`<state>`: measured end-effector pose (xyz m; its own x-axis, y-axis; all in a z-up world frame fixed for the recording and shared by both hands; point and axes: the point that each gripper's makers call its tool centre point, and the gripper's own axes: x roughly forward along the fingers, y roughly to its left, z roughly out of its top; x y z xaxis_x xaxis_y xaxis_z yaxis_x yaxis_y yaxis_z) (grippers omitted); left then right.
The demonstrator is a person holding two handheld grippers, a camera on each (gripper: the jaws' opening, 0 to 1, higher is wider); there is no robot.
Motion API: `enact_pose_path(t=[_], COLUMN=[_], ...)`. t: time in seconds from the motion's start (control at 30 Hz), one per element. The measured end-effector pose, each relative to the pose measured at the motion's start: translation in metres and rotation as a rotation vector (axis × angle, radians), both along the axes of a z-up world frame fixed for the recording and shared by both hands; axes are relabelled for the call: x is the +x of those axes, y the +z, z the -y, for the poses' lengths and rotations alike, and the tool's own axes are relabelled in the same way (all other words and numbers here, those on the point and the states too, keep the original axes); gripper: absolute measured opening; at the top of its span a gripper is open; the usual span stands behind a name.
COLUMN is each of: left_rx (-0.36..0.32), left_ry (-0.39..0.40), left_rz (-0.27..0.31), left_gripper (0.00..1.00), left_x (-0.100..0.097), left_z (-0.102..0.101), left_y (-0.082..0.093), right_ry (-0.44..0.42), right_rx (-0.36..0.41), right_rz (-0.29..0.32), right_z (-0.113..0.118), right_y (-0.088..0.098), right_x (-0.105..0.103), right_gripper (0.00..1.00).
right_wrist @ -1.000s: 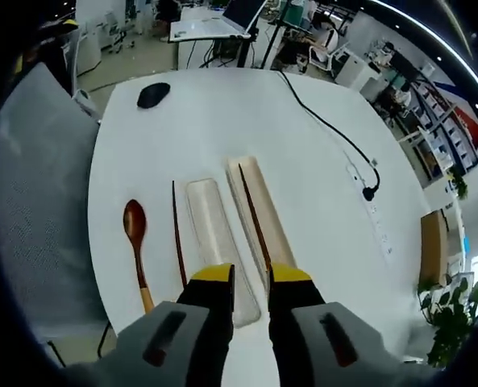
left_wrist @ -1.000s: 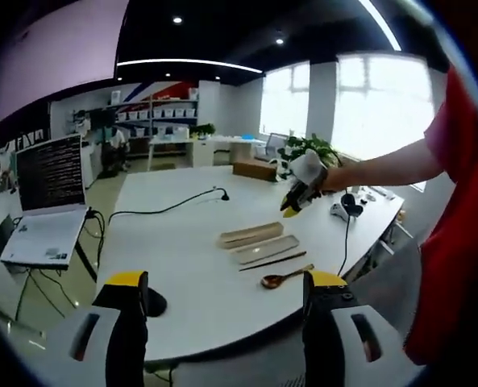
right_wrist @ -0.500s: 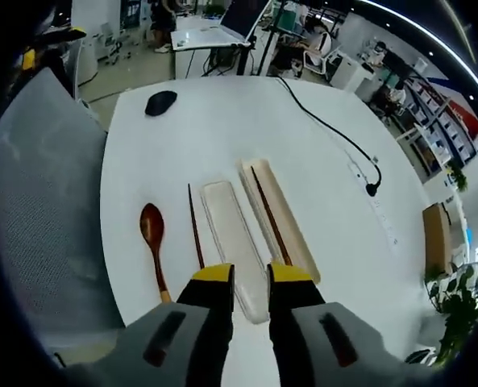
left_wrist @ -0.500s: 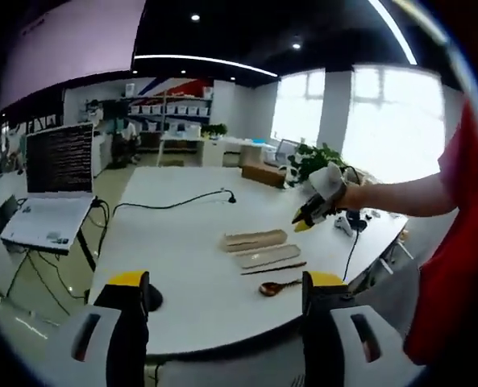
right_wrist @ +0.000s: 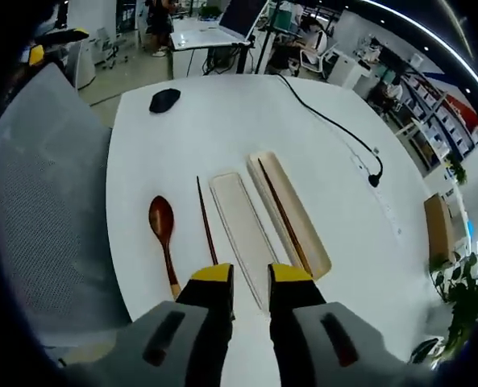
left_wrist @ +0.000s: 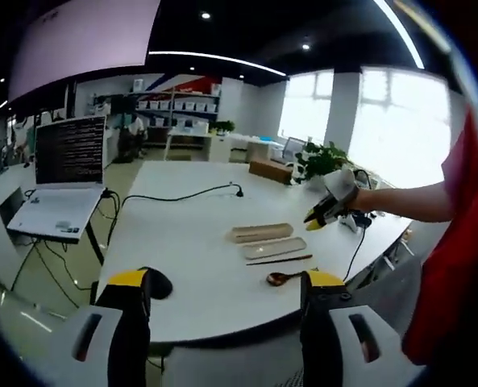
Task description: Arrange the utensils inside the cutlery case until each visible utensil rests in its matching compartment.
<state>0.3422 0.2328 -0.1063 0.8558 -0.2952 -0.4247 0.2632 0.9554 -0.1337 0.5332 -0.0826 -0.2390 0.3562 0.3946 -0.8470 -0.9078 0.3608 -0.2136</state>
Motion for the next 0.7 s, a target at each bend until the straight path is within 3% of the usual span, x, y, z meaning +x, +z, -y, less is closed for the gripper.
enact_pose_path(t=[0.3,0.37,0.47,0.63,0.7], left_rx=[-0.009,-0.012,-0.005,-0.008,-0.007], left_ry=[-0.028,-0.033,-0.046,-0.054,-0.055], left_rz=[0.001,0.000,-0.002,0.000,-0.002], left_gripper=[0.78,0.78,0.77,0.77,0.77], left_x=[0.002,0.003,0.003,0.004,0.003], left_z=[0.010,0.011,0.014,0.017,0.018], left_y=[-0.001,-0.001,-0.002,-0.002,-0.002], right_ry=[-0.018,-0.069,-0.106,-0.083,-0.070], right_rx=[0.031,0.103,0.142,0.113,0.136], right_rz=[-0.022,-0.049,-0.078,-0.065,-0.082], right_z=[-0.003,-0.011,-0.014,-0.011,-0.015], right_y=[-0.009,-0.008,-0.007,-0.014,-0.016], right_x=[-0.018,-0.021,-0.025,-0.033,-0.040], right_gripper=[0.13,0.17,0.20,0.19,0.22])
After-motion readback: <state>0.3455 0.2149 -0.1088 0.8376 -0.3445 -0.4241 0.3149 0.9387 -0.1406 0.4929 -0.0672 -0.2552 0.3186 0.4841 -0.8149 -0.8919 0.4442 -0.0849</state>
